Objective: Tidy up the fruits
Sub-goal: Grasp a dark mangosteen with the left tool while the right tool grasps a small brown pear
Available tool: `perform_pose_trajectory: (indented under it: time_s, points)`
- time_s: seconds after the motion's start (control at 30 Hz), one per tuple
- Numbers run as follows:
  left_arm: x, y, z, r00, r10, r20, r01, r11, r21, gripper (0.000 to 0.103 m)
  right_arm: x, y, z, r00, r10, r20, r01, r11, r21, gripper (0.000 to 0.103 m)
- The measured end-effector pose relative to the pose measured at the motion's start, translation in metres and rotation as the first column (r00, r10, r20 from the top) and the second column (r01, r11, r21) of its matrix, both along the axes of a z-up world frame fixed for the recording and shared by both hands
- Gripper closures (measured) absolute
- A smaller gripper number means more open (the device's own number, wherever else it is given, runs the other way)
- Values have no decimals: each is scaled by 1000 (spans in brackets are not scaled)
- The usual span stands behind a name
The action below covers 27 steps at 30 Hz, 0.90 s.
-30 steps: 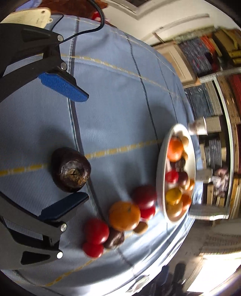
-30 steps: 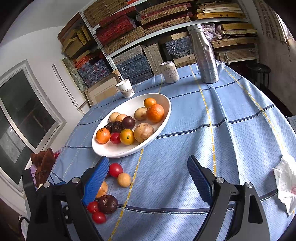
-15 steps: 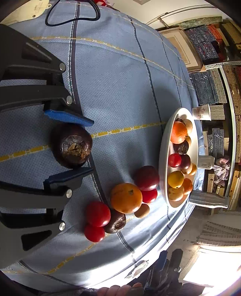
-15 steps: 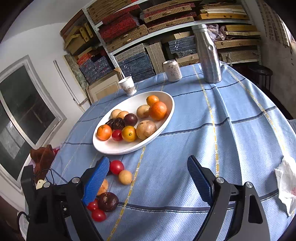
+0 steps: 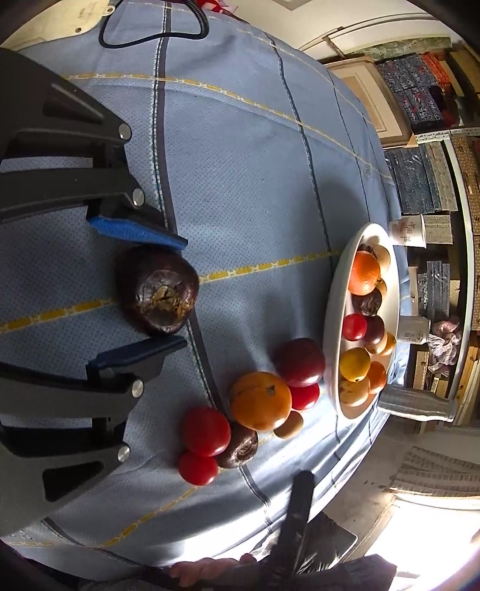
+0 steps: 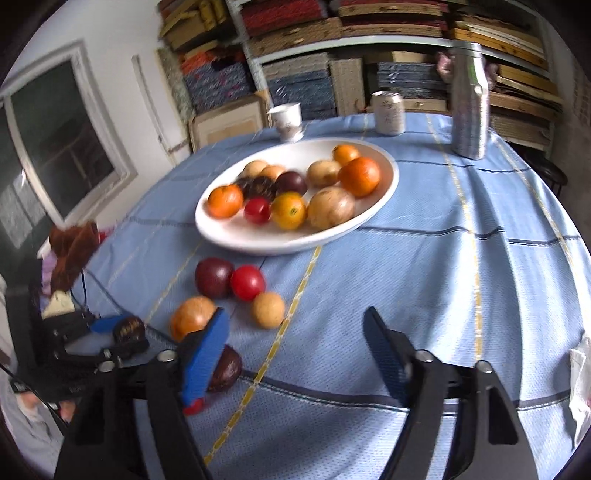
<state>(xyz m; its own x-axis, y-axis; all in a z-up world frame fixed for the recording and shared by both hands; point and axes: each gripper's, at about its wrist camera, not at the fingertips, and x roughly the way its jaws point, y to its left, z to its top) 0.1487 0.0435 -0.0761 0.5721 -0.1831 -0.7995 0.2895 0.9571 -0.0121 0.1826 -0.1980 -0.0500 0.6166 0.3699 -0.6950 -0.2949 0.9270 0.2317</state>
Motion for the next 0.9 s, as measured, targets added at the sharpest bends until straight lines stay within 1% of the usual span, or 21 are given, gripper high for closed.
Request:
perform_pose_trajectory:
  time_s: [0.03,0.07,0.1,0.13,0.2,0.3,0.37,0.43,0.5,0.6,0.63,0.8,0.9]
  points:
    - [-1,0,0,1000,0,0,0,1000,0,57,1,7,-4,1000,15,-5,-15,999,-39,43]
    - [-1,0,0,1000,-1,2,1,1000,5,57,2,14,-7,999,32,-9,-32,997,-73,47]
    - [0,0,0,1000,-2,3,2,1000,9,57,2,19,-9,999,44,-13,-45,995,-92,55]
    - [-1,0,0,1000,-2,4,2,1000,10,57,4,25,-12,998,61,-22,-63,991,-117,60]
    - [-1,1,0,1000,-4,4,4,1000,9,57,6,34,-15,997,76,-25,-79,986,-144,60]
    - [-1,-1,0,1000,-7,5,7,1000,9,57,12,37,-12,997,73,-13,-74,987,-143,60]
    - [0,-2,-1,1000,-9,5,9,1000,13,57,17,39,-13,997,71,-21,-73,988,-137,60]
    - [0,-3,-1,1000,-11,5,11,1000,11,57,22,41,-17,997,72,-42,-77,988,-137,64]
    - [0,-4,-1,1000,-13,4,13,1000,4,57,25,44,-21,995,77,-60,-84,987,-135,66]
    - [1,-4,0,1000,-16,3,16,1000,-3,57,28,46,-23,994,83,-72,-92,988,-124,75]
    - [1,-4,0,1000,-16,3,16,1000,-7,57,28,45,-24,994,85,-73,-93,989,-119,76]
    - [2,-2,1,1000,-15,1,15,999,-35,57,27,44,-22,995,78,-62,-85,989,-119,76]
    - [3,1,2,1000,-4,5,5,999,-54,58,21,34,-9,999,50,-13,-51,995,-90,76]
